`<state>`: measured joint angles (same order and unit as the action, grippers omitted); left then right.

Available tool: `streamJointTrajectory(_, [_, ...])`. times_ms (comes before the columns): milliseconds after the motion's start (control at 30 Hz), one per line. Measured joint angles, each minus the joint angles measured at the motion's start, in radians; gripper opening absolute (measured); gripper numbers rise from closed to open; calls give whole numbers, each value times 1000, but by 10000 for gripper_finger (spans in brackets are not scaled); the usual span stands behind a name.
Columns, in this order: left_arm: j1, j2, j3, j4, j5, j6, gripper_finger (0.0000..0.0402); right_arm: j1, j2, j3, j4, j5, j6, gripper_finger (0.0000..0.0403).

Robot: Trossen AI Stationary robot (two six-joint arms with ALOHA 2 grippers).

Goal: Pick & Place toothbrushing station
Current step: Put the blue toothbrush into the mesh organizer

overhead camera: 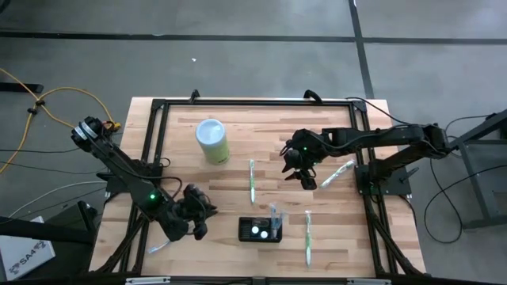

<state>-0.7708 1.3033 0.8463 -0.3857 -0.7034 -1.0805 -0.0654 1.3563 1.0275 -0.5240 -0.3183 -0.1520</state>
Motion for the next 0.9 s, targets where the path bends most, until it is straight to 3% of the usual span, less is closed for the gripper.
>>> streamJointTrajectory(367, [-2,1,0,-79,224,-285,61,0,0,0,-4,1,-1,130])
streamJointTrajectory(733, [-119,42,0,-81,250,-592,61,0,0,0,-21,1,-3,130])
streamJointTrajectory(900, [-170,106,0,-81,332,-789,61,0,0,0,-22,1,-9,130])
